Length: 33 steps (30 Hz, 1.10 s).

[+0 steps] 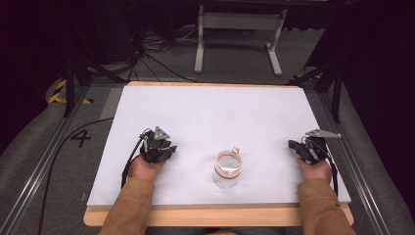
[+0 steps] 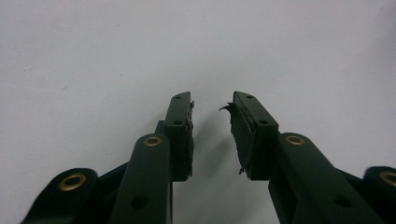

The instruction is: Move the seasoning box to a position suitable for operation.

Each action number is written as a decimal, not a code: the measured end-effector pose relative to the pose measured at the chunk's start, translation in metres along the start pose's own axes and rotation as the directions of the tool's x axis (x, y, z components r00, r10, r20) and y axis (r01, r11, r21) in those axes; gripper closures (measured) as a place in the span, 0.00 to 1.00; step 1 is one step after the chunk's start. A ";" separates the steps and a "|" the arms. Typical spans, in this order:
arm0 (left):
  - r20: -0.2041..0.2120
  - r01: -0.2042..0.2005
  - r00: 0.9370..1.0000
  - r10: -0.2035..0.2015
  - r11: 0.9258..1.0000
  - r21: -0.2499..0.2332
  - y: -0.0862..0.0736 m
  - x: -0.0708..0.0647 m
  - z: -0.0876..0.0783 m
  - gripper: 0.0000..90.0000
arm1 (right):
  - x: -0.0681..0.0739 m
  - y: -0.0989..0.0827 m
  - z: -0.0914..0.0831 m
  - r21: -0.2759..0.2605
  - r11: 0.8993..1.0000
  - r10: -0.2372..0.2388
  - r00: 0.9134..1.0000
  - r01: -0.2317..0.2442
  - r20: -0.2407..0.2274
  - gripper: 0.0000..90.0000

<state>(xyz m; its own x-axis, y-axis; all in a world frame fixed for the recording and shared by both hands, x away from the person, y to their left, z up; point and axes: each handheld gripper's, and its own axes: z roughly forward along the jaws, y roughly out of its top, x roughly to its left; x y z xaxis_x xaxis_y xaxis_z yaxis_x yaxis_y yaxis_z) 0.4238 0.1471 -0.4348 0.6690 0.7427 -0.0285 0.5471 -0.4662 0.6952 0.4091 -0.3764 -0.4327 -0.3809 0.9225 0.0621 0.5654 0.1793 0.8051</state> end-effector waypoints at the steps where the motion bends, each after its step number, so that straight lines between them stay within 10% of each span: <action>1: 0.003 -0.008 1.000 0.008 1.000 0.004 0.002 0.001 -0.003 0.76 | 0.001 0.000 -0.003 -0.024 1.000 -0.018 1.000 0.018 0.005 1.00; 5: 0.047 -0.005 0.999 0.005 1.000 -0.002 0.009 -0.001 -0.016 0.81 | 0.007 0.001 -0.004 -0.032 0.999 -0.041 0.999 0.041 -0.014 1.00; 11: 0.124 -0.105 0.987 0.103 0.994 0.006 0.017 -0.014 -0.023 0.95 | 0.023 0.002 -0.018 -0.087 0.991 -0.113 0.987 0.104 -0.111 1.00; 17: 0.271 -0.152 0.951 0.149 0.988 -0.011 0.031 -0.031 -0.024 0.99 | 0.074 0.010 -0.026 -0.115 0.941 -0.338 0.907 0.319 -0.251 1.00; 18: 0.304 -0.171 0.938 0.166 0.985 -0.013 0.034 -0.039 -0.020 0.99 | 0.074 0.010 -0.026 -0.115 0.941 -0.338 0.907 0.319 -0.251 1.00; 19: 0.313 -0.206 0.929 0.197 0.979 -0.003 0.036 -0.046 -0.018 0.99 | 0.085 0.011 -0.025 -0.121 0.932 -0.363 0.888 0.342 -0.283 1.00; 22: 0.324 -0.268 0.912 0.250 0.963 0.012 0.041 -0.062 -0.012 0.99 | 0.111 0.013 -0.021 -0.114 0.910 -0.411 0.839 0.398 -0.355 1.00; 25: 0.356 -0.268 0.900 0.251 0.964 -0.003 0.043 -0.066 -0.013 0.99 | 0.133 0.013 -0.011 -0.103 0.891 -0.446 0.811 0.442 -0.379 1.00; 33: 0.359 -0.249 0.905 0.228 0.968 0.013 0.039 -0.066 -0.016 0.99 | 0.142 0.025 0.013 -0.100 0.908 -0.413 0.825 0.408 -0.385 1.00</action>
<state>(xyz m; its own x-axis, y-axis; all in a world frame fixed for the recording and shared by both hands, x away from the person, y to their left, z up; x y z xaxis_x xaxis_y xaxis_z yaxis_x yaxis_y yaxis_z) 0.3928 0.0874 -0.3945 0.9109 0.3931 -0.1251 0.3696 -0.6426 0.6712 0.3782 -0.2366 -0.4112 -0.8299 0.5552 -0.0541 0.2847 0.5049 0.8148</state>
